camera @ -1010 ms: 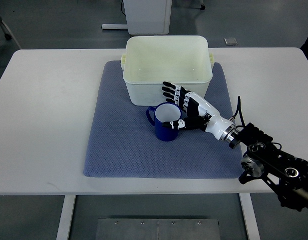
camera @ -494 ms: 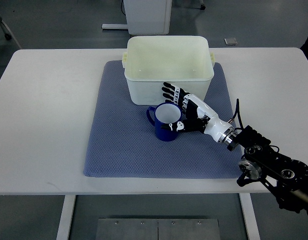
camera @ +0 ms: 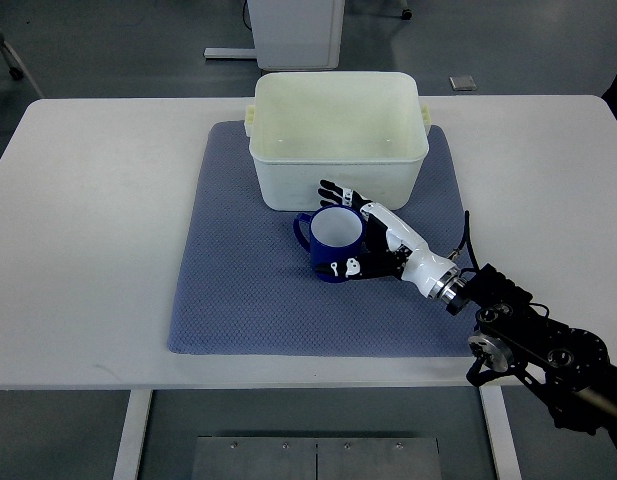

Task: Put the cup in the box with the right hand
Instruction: 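Close the right hand fingers around the blue mug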

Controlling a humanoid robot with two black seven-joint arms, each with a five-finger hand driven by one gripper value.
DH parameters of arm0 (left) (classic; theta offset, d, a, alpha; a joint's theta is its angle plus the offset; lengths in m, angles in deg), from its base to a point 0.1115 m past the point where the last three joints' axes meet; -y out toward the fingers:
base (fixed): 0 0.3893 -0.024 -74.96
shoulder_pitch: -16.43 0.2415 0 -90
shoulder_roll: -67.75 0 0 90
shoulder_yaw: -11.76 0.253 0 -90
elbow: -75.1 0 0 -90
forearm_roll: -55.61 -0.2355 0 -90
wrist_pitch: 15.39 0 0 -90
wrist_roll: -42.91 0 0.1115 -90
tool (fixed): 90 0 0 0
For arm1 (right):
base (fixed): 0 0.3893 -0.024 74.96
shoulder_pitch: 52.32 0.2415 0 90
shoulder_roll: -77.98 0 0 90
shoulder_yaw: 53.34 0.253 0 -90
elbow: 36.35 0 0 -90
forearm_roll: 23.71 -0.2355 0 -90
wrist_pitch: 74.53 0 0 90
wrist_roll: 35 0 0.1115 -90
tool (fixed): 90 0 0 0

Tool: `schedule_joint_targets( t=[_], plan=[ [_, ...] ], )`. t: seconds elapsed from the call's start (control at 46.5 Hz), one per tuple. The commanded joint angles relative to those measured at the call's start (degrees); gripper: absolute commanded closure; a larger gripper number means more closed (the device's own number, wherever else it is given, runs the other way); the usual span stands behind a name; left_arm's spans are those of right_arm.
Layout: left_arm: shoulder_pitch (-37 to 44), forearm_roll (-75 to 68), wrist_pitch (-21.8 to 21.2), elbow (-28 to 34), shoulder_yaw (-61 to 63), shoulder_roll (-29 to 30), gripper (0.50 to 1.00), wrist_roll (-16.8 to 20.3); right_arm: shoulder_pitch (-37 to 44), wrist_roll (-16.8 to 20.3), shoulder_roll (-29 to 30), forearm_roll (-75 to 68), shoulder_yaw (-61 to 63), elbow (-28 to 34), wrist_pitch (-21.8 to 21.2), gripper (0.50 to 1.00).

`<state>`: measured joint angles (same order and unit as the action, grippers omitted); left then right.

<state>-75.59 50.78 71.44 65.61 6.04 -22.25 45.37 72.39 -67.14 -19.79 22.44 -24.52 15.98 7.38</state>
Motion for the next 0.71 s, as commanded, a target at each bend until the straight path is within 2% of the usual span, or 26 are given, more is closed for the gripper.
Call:
schedule_joint_targets(
  t=[0.0, 0.322, 0.408, 0.516, 0.645, 0.666, 0.688],
  plan=[
    [0.0, 0.0, 0.0, 0.0, 0.0, 0.0, 0.5, 0.0, -0.1, -0.3, 0.4, 0.0, -0.5, -0.7, 0.7, 0.502],
    [0.0, 0.0, 0.0, 0.0, 0.0, 0.0, 0.5, 0.0, -0.1, -1.3, 2.5, -0.2, -1.3, -3.4, 3.2, 0.505],
    [0.0, 0.0, 0.0, 0.0, 0.0, 0.0, 0.5, 0.0, -0.1, -1.3, 2.6, -0.3, -1.3, -3.6, 3.4, 0.534],
    [0.0, 0.0, 0.0, 0.0, 0.0, 0.0, 0.5, 0.0, -0.1, -1.3, 2.7, -0.4, -1.3, -4.2, 3.4, 0.669],
    [0.0, 0.0, 0.0, 0.0, 0.0, 0.0, 0.5, 0.0, 0.0, -1.3, 2.4, -0.4, -2.8, -4.3, 3.3, 0.969],
    [0.0, 0.0, 0.0, 0.0, 0.0, 0.0, 0.5, 0.0, 0.0, -1.3, 2.4, -0.4, -3.2, -4.3, 3.3, 1.0],
    [0.0, 0.0, 0.0, 0.0, 0.0, 0.0, 0.5, 0.0, 0.1, -1.3, 2.4, -0.4, -3.6, -4.3, 3.3, 1.0]
  ],
)
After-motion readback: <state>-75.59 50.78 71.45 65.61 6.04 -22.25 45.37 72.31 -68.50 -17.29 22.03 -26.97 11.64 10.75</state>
